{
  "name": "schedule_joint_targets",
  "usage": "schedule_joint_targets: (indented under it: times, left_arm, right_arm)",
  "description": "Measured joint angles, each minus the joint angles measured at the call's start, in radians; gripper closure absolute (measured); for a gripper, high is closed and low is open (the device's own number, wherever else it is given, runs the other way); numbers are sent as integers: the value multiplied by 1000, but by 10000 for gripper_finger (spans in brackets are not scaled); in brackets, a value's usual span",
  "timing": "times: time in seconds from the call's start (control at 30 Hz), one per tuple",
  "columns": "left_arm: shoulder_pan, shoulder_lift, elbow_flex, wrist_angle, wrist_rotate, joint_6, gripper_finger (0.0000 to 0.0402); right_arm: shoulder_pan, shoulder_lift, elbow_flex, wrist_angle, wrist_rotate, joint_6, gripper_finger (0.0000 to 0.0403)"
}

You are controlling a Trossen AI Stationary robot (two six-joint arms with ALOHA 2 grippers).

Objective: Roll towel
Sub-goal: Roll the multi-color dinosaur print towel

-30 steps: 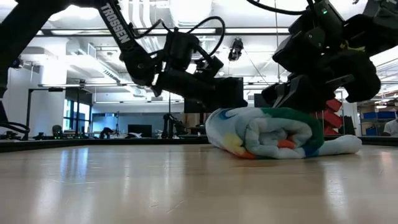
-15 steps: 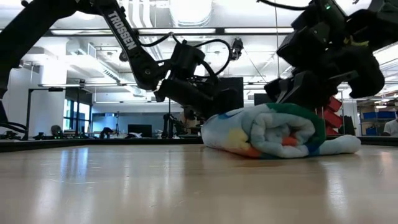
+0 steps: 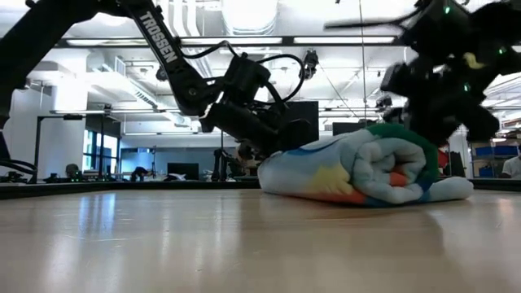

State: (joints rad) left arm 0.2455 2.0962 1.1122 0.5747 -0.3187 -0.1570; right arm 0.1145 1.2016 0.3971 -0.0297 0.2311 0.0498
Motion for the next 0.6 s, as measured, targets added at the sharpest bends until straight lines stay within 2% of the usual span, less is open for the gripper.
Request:
schedule_joint_targets:
  times: [0.17,0.37,0.47,0.6]
  left_arm:
    - [-13,-7,-1,-53,-23,2,128]
    - [-30,-27,-34,-67,-31,-12,128]
    - [-46,-55,-60,-81,-63,-12,128]
    - [-53,-94,-96,-114,-102,-11,128]
  right_arm:
    - [33,-15,1,35,79,6,403]
    - [15,22,-48,25,78,85,403]
    - [49,53,-82,46,54,171,403]
    - [146,94,-89,88,79,294,403]
